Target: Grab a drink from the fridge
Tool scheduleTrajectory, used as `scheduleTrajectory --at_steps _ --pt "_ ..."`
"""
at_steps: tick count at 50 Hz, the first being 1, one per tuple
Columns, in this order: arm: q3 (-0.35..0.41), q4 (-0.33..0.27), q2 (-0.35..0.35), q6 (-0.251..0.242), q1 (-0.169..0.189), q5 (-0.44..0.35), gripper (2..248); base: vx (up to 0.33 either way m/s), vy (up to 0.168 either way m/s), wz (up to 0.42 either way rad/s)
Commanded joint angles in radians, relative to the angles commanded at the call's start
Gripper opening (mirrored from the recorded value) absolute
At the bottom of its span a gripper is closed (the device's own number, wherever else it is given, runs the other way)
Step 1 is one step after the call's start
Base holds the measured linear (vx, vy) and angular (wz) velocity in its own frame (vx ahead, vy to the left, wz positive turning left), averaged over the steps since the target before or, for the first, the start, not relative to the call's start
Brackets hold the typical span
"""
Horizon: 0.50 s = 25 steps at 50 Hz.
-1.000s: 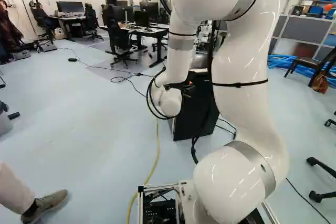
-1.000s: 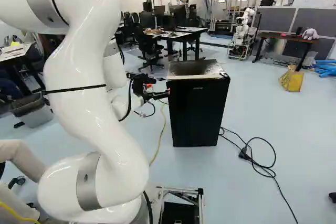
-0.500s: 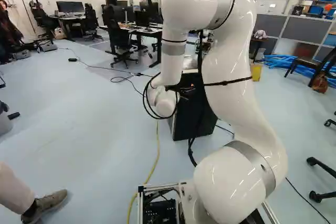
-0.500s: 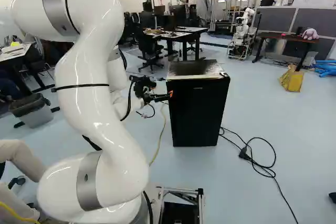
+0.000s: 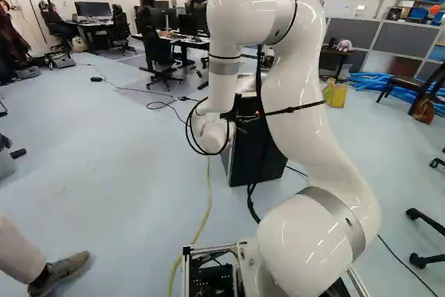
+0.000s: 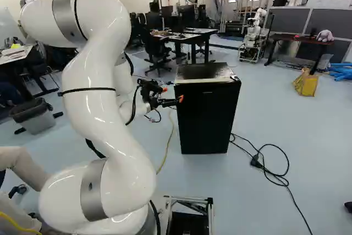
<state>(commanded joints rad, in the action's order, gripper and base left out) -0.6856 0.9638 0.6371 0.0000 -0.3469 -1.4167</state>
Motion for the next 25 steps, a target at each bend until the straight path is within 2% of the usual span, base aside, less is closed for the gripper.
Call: scheduleTrajectory --at_steps 25 --pt "-0.062 0.005 0.036 0.000 -0.005 -0.001 247 0.000 0.000 0.000"
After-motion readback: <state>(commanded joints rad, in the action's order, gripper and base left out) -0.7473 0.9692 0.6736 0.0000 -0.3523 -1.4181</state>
